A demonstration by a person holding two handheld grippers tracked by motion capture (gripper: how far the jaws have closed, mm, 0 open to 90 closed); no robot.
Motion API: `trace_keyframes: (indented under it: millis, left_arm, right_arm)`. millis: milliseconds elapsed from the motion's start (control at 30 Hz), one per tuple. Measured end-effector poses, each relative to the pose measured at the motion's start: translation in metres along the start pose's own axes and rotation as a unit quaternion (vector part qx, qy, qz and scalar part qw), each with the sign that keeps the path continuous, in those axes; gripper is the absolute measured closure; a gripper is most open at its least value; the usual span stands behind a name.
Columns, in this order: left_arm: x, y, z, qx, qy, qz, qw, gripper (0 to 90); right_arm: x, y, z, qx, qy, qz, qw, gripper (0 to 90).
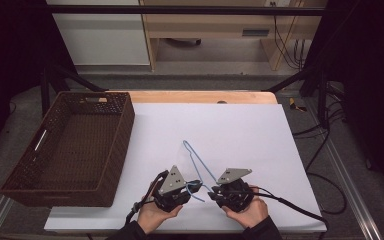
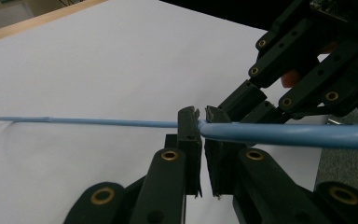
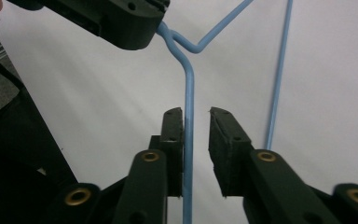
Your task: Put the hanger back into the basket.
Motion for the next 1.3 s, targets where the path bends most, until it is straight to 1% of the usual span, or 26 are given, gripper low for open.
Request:
trace_keyframes:
  millis: [100, 200, 300, 333, 367, 400, 433, 467, 500, 533, 567, 633, 667, 700, 733, 767, 800, 900, 933, 967, 1033, 1067, 1100, 1133, 1200, 1300]
  left_arm:
    - [0.000, 0.000, 0.000, -0.001, 0.000, 0.001, 1.0000, 84.5]
    - [0.000, 0.001, 0.002, 0.001, 0.006, 0.002, 1.0000, 83.8]
    - [0.000, 0.000, 0.002, 0.003, 0.010, 0.005, 0.9999, 73.5]
    - [0.000, 0.000, 0.001, 0.003, 0.013, 0.006, 0.9999, 73.5]
    - [0.000, -0.002, 0.001, 0.004, 0.015, 0.008, 0.9998, 70.4]
    - [0.000, -0.005, -0.001, -0.004, 0.023, 0.011, 0.9997, 60.8]
    - [0.000, -0.005, -0.001, -0.004, 0.023, 0.011, 0.9997, 56.7]
    - [0.000, -0.007, -0.003, -0.005, 0.025, 0.012, 0.9996, 56.7]
    - [0.000, -0.009, -0.006, -0.005, 0.027, 0.011, 0.9996, 53.3]
    - [-0.001, -0.011, -0.008, -0.009, 0.028, 0.014, 0.9995, 50.0]
    - [-0.002, -0.015, -0.013, -0.016, 0.033, 0.010, 0.9993, 40.8]
    - [-0.002, -0.018, -0.016, -0.022, 0.037, 0.010, 0.9990, 34.6]
    - [-0.003, -0.023, -0.021, -0.025, 0.043, 0.008, 0.9987, 31.2]
    - [-0.003, -0.023, -0.021, -0.025, 0.043, 0.008, 0.9987, 28.7]
    - [-0.005, -0.028, -0.026, -0.031, 0.053, 0.003, 0.9981, 27.0]
    - [-0.005, -0.028, -0.026, -0.031, 0.053, 0.003, 0.9981, 25.2]
    - [-0.007, -0.034, -0.032, -0.042, 0.064, -0.002, 0.9971, 23.6]
    - [-0.009, -0.040, -0.037, -0.041, 0.072, -0.007, 0.9965, 22.7]
    - [-0.010, -0.045, -0.041, -0.049, 0.095, -0.017, 0.9941, 20.9]
    - [-0.010, -0.045, -0.041, -0.049, 0.095, -0.017, 0.9941, 21.6]
    - [-0.011, -0.048, -0.044, -0.054, 0.113, -0.026, 0.9918, 21.5]
    - [-0.011, -0.048, -0.046, -0.055, 0.127, -0.033, 0.9898, 21.8]
    - [-0.011, -0.048, -0.046, -0.055, 0.127, -0.033, 0.9898, 22.1]
    - [-0.011, -0.046, -0.046, -0.056, 0.141, -0.037, 0.9878, 22.6]
    - [-0.010, -0.044, -0.045, -0.054, 0.147, -0.037, 0.9870, 25.0]
    - [-0.010, -0.038, -0.044, -0.057, 0.173, -0.042, 0.9823, 28.2]
  right_arm:
    - [0.000, 0.000, -0.003, -0.007, 0.002, -0.001, 1.0000, 86.4]
    - [0.000, 0.000, -0.003, -0.002, -0.001, -0.005, 1.0000, 87.3]
    - [0.000, -0.001, -0.003, 0.002, -0.004, -0.006, 1.0000, 87.5]
    - [-0.001, -0.001, -0.003, 0.005, -0.004, -0.005, 1.0000, 87.5]
    - [-0.001, -0.003, -0.002, 0.008, -0.007, -0.008, 0.9999, 87.6]
    - [-0.002, -0.006, -0.001, 0.012, -0.009, -0.008, 0.9999, 87.6]
    - [-0.002, -0.006, -0.001, 0.012, -0.009, -0.008, 0.9999, 87.6]
    - [-0.002, -0.009, 0.000, 0.011, -0.010, -0.006, 0.9999, 87.7]
    - [-0.003, -0.011, 0.000, 0.010, -0.011, -0.002, 0.9999, 87.7]
    - [-0.004, -0.015, 0.001, 0.008, -0.014, -0.002, 0.9999, 87.7]
    - [-0.006, -0.020, 0.002, 0.002, -0.021, 0.004, 0.9998, 87.8]
    - [-0.008, -0.027, 0.003, -0.013, -0.026, 0.011, 0.9995, 87.8]
    - [-0.009, -0.030, 0.004, -0.019, -0.029, 0.014, 0.9993, 87.9]
    - [-0.009, -0.030, 0.004, -0.019, -0.029, 0.014, 0.9993, 87.9]
    - [-0.012, -0.036, 0.004, -0.031, -0.033, 0.020, 0.9988, 87.9]
    - [-0.012, -0.036, 0.004, -0.031, -0.033, 0.020, 0.9988, 87.9]
    - [-0.016, -0.039, 0.004, -0.041, -0.042, 0.021, 0.9981, 87.9]
    - [-0.021, -0.041, 0.003, -0.050, -0.052, 0.020, 0.9972, 87.8]
    - [-0.026, -0.040, 0.001, -0.066, -0.060, 0.018, 0.9959, 87.8]
    - [-0.028, -0.040, 0.000, -0.077, -0.062, 0.018, 0.9949, 87.8]
    - [-0.030, -0.039, -0.001, -0.083, -0.065, 0.020, 0.9943, 87.8]
    - [-0.033, -0.038, -0.003, -0.098, -0.068, 0.022, 0.9926, 87.9]
    - [-0.033, -0.038, -0.003, -0.098, -0.068, 0.022, 0.9926, 87.9]
    - [-0.036, -0.037, -0.005, -0.110, -0.069, 0.024, 0.9912, 87.8]
    - [-0.037, -0.036, -0.005, -0.115, -0.069, 0.023, 0.9906, 87.9]
    - [-0.037, -0.035, -0.005, -0.116, -0.067, 0.020, 0.9908, 87.8]
Point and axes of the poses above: each handheld gripper's, and its own axes: y roughly forward along the jaws, x roughly out of its underside, z roughly to its right, the point moved 3 cm from there along y, roughly forward along the jaws, and after that the axes turned 9 degrees about -x, right-handed, at the moved point
